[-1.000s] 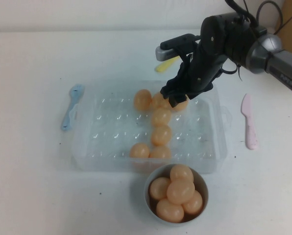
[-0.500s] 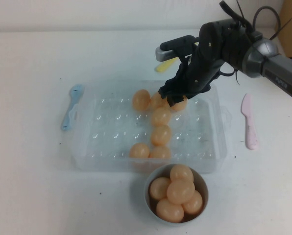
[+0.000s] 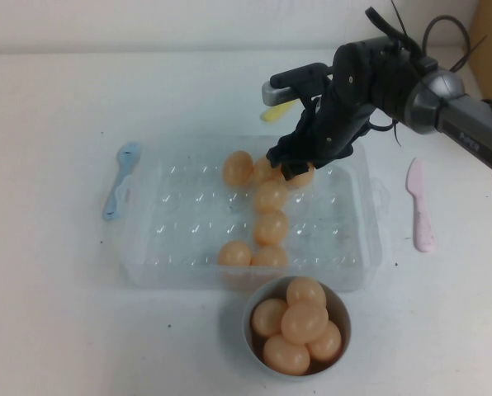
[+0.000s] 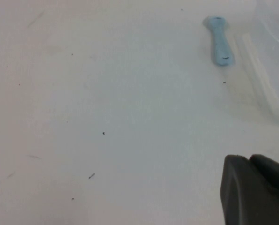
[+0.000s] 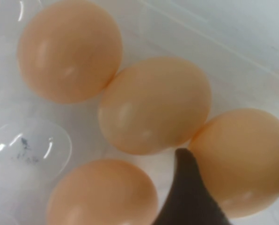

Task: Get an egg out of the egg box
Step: Pick up the egg from the plastic box

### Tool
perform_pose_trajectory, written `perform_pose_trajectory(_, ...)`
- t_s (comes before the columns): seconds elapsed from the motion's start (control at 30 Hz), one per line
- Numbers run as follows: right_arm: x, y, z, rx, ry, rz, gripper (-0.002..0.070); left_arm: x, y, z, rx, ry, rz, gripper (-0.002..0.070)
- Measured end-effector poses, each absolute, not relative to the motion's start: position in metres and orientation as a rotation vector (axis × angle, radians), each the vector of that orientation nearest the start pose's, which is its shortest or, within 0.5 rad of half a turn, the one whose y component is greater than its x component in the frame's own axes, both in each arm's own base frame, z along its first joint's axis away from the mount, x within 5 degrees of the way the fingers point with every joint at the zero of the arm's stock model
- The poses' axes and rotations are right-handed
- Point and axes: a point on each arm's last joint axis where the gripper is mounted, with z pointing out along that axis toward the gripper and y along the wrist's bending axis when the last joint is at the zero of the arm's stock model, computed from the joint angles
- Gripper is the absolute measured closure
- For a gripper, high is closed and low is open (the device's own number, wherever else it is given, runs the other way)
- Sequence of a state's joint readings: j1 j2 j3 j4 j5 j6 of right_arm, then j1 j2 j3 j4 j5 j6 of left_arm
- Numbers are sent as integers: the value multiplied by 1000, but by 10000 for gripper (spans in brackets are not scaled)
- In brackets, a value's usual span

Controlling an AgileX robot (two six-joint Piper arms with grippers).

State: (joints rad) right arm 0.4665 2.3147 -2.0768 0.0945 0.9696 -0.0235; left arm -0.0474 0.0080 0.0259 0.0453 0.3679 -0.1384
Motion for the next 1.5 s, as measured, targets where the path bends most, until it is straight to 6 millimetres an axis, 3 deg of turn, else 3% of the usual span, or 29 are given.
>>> perform_pose_trajectory(0.63,454,236,207,-611,2632,249,314,54,-1,171,-57,1885,-83,680)
perform_pose_trajectory(0.8,453,236,217,-621,2644,245,337,54,-1,171,-57,1885,-83,680)
perform_pose_trajectory(0.87,452,235,227,-630,2655,242,484,54,-1,171,-57,1885,-83,679)
perform_pose_trajectory(0.93,450,234,238,-642,2676,238,565,54,-1,171,-57,1885,-83,680)
perform_pose_trajectory(1.1,447,233,267,-673,2647,239,615,54,-1,171,-57,1885,-83,680)
perform_pose_trajectory(1.33,445,232,275,-709,2623,234,601,54,-1,171,-57,1885,-83,680)
perform_pose_trajectory(1.43,445,232,275,-736,2617,230,518,54,-1,171,-57,1885,-83,680)
perform_pose_trajectory(1.5,445,233,275,-741,2615,235,417,54,-1,171,-57,1885,-83,680)
